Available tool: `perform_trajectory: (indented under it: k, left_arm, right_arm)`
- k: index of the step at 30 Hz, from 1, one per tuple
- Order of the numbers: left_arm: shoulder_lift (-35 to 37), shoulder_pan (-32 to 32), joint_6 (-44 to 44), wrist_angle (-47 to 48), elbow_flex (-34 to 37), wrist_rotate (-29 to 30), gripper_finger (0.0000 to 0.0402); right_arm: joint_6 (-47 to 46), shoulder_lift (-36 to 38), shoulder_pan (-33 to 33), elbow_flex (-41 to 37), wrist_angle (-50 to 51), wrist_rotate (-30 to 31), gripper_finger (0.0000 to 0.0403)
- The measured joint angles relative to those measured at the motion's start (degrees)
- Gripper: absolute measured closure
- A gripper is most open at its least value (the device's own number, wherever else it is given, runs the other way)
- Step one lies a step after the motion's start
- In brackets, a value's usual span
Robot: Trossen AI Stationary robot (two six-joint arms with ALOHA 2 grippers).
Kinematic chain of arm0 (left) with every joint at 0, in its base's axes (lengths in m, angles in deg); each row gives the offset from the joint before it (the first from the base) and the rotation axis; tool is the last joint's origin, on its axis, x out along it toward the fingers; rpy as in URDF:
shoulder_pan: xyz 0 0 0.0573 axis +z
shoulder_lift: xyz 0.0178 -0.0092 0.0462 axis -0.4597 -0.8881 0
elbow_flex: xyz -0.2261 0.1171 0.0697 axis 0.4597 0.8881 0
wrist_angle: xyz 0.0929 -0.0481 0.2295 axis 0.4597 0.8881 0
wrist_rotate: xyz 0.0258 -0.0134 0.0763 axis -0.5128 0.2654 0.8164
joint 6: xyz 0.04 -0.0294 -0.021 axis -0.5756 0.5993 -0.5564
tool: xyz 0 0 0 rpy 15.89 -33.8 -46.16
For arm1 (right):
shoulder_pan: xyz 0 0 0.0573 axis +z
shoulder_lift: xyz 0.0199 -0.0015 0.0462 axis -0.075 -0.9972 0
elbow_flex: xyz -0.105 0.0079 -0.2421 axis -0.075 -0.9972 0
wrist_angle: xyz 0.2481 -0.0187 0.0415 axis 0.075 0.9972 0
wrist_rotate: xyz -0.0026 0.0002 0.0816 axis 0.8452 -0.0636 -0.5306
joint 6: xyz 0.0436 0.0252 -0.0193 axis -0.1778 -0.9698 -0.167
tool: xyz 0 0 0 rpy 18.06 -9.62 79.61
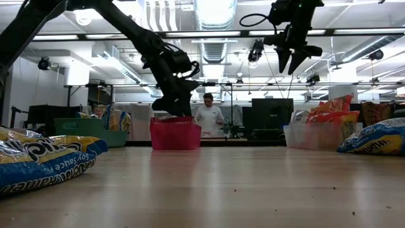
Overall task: Sort Maruchan noodles
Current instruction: Put the red noodle pack into the red bin, then put the blue noodle pack into the green bin
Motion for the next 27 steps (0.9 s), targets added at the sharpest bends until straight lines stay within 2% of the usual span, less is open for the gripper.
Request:
perform_trajectory:
  k: [8,13,20,27]
  left_arm:
    - [0.4,-1.2,1.8,0.4,-0.7,-0.3,0.0274]
    - [5.4,-2.2,0.5,5.5,-4.1,-0.7,0.0274]
    - [13.8,-6.0,-1.5,17.6,-4.6,-3.6,0.0274]
    - [17.8,-16.1,-0.4,31.2,-4.5,-3.5,0.0274]
  right_arm:
    - [0.9,0.0,0.0,0.0,-1.1,0.0,0.0257]
    - [0.9,0.0,0.0,0.0,-0.9,0.0,0.0257]
    - [1.4,0.0,0.0,0.0,-0.9,0.0,0.0257]
    - [1.5,0.0,0.0,0.0,-0.9,0.0,0.0257]
